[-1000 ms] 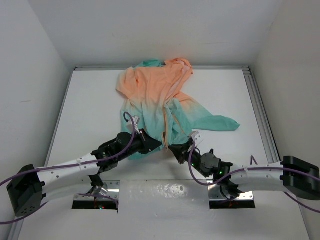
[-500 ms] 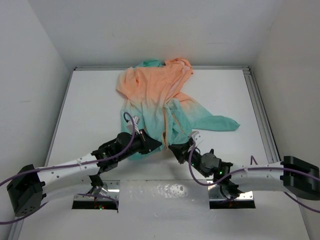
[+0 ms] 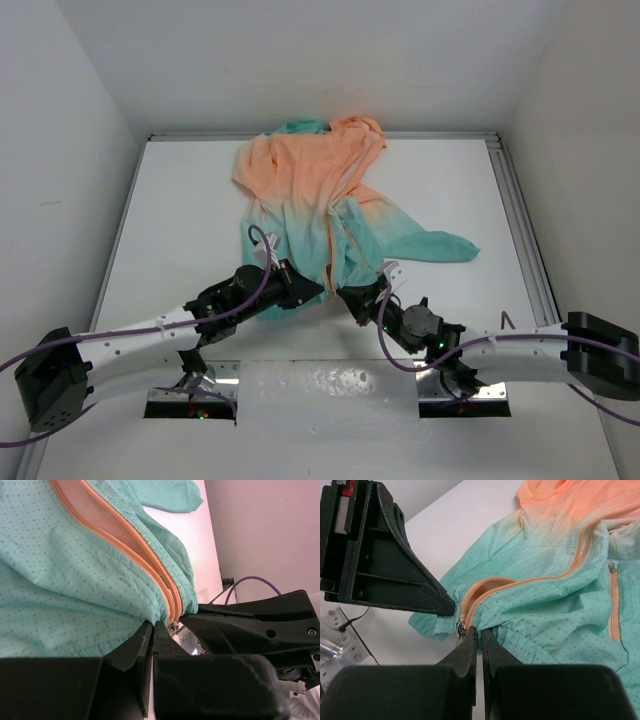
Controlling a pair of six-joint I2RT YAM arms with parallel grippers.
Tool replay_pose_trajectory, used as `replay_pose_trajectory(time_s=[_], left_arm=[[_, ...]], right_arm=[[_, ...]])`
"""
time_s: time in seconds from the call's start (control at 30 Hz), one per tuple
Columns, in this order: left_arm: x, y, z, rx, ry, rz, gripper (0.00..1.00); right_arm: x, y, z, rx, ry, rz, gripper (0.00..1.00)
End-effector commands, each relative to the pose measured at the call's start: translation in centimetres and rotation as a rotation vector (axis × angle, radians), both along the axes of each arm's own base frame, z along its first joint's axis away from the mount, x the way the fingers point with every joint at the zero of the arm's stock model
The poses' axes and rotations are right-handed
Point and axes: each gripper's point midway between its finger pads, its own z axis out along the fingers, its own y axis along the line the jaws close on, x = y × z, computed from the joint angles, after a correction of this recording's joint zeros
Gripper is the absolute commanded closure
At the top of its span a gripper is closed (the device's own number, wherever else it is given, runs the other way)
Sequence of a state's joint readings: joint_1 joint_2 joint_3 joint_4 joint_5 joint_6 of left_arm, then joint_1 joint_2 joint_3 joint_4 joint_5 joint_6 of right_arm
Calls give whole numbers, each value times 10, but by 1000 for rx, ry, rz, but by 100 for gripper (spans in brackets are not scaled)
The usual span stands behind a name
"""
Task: Zip up the jacket
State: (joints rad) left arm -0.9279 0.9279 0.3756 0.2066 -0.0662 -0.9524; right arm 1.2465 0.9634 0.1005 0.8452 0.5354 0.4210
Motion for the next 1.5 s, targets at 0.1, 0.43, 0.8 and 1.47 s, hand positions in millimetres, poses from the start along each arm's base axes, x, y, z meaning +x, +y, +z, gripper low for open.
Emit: replay_pose_trajectory(time_s=[0.1,0.43,0.8,1.47], left_arm=[[4,-3,12,-53,-23,4,100],[1,-3,10,-56,-13,-3,100],[0,-3,5,-49,-2,-3,100],[-8,0,5,-27,-27,-39,100]], right_arm=[[2,8,31,92,-36,-4,100],[3,10,34,93,-46,-7,100],[8,14,38,81,-53,-24,100],[18,28,26,-53,61,-84,100]])
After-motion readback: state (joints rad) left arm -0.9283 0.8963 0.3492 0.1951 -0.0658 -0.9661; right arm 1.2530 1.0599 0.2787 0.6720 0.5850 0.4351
